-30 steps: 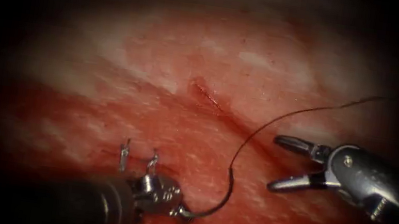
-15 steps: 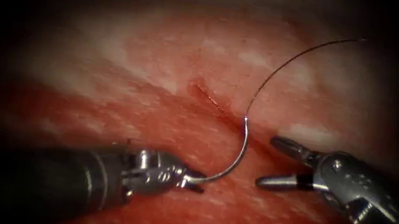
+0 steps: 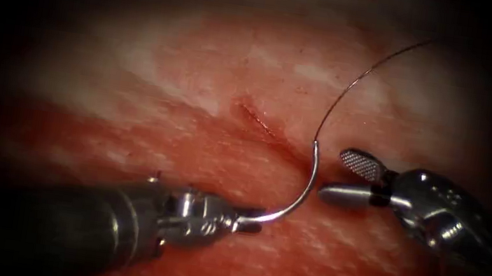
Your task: Wound Closure
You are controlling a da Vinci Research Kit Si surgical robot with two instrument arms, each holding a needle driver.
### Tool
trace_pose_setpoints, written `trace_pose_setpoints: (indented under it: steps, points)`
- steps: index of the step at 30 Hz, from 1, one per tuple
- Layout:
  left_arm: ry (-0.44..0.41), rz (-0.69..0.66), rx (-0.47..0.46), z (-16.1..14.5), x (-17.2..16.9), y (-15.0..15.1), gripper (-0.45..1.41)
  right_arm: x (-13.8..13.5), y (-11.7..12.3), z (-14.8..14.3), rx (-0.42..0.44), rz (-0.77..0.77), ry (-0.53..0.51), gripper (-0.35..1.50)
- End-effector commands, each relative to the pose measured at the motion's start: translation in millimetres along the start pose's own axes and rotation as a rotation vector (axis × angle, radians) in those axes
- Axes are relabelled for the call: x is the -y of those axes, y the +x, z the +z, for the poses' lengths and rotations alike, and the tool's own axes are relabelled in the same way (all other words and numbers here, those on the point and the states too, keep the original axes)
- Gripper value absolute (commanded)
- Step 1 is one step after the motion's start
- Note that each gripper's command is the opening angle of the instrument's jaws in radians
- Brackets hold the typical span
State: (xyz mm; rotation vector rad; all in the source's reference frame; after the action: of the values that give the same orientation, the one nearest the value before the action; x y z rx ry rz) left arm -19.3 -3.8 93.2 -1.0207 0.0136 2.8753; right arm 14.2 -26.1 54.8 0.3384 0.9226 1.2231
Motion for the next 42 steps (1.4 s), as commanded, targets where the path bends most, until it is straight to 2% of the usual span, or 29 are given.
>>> trace_pose_setpoints:
  steps: [1, 11, 25, 27, 29, 31, 39, 40, 41, 42]
  points:
    - [0.004, 0.01, 0.002, 0.9, -0.4, 0.2, -0.45, 0.3, -0.2, 1.2, -0.001, 0.001, -0.018, 0.76]
    - [0.074, 0.13, -0.038, 0.7, -0.3, 0.8, -0.45, -0.5, -0.6, 1.6, 0.013, 0.029, -0.014, 0.79]
    - [0.081, 0.183, -0.083, -0.1, -0.9, 1.9, -0.45, -0.2, -0.9, 2.9, 0.014, 0.034, 0.024, 0.83]
    - [0.082, 0.186, -0.086, -0.1, -1.0, 2.0, -0.45, 0.1, -1.0, 3.1, 0.014, 0.039, 0.035, 0.71]
    - [0.081, 0.186, -0.088, -0.1, -1.0, 2.1, -0.45, 0.2, -1.1, 3.2, 0.014, 0.062, 0.039, 0.37]
    - [0.078, 0.186, -0.092, -0.1, -1.0, 2.1, -0.45, 0.1, -1.1, 3.2, 0.016, 0.073, 0.046, -0.35]
    - [0.05, 0.184, -0.151, -0.9, -0.7, 2.4, -0.45, 0.1, -1.1, 2.9, 0.0, 0.081, 0.053, -0.35]
    - [0.03, 0.1, -0.171, -1.2, -0.4, 2.5, 0.54, 0.1, -1.0, 2.9, -0.012, 0.06, 0.053, -0.35]
    - [0.014, 0.01, -0.185, -1.4, -0.2, 2.6, 0.78, 0.1, -0.8, 2.9, -0.022, 0.032, 0.053, -0.35]
    - [-0.006, -0.091, -0.2, -1.6, -0.1, 2.7, 0.93, 0.0, -0.7, 2.9, -0.028, 0.016, 0.053, -0.35]
